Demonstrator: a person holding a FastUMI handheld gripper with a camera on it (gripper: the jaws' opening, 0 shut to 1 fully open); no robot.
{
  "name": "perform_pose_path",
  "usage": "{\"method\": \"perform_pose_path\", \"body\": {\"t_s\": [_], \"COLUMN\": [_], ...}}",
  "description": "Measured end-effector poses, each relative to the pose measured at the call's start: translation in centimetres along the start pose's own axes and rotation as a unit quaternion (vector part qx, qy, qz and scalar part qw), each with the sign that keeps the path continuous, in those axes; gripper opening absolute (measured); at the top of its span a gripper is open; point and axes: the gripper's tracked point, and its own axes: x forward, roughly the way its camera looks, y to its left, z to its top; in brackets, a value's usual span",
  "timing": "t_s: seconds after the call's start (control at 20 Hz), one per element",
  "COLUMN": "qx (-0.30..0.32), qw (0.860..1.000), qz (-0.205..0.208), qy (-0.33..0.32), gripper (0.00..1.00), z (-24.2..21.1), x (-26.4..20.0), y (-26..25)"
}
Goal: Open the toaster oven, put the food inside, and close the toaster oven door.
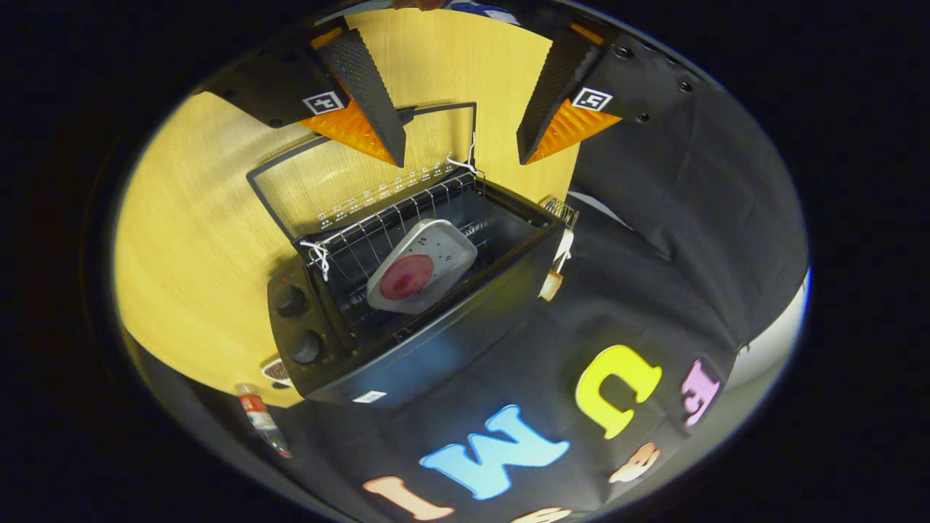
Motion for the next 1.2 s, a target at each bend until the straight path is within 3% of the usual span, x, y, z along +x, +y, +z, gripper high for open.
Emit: {"method": "perform_pose_path", "body": {"t_s": [0.25,0.4,0.6,0.85,1.2], "qx": [-0.149,-0.190,-0.210,-0.230,-0.196], "qw": [0.986,0.973,0.956,0.940,0.937], "qz": [-0.060,-0.112,-0.165,-0.196,-0.210], "qy": [0.048,0.073,0.119,0.160,0.201], "gripper": [0.98,0.98,0.98,0.98,0.98], "z": [-2.8,-3.9,-6.2,-8.7,-10.7], "x": [-1.4,-1.7,-0.9,0.0,1.9], "y": [-0.6,-2.7,-5.6,-8.5,-10.5]}}
